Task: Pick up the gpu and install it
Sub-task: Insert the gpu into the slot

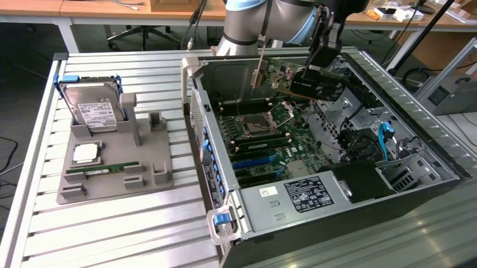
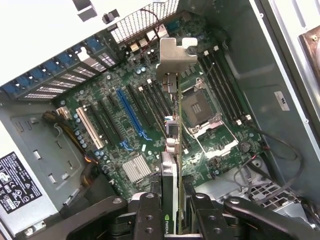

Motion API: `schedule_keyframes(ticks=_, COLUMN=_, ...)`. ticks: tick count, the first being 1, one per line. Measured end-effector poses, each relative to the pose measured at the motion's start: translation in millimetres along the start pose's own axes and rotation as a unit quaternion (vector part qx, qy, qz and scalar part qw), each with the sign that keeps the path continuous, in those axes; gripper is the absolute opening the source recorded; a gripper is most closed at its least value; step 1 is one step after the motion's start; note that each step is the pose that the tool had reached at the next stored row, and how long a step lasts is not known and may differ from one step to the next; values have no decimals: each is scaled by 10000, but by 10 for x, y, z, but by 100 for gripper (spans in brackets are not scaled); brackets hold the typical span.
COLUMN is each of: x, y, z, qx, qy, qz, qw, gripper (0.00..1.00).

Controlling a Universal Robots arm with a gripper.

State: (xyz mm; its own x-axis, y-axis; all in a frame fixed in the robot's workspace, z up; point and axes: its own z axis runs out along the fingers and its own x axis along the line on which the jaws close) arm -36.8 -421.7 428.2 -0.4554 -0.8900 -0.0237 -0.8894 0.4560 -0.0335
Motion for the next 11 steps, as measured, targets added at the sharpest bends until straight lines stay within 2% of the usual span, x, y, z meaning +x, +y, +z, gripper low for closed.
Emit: schedule_keyframes(ticks=11, x=0, y=0, z=0, qx=-8, qy=-12, qz=-354, qw=9994, gripper=27)
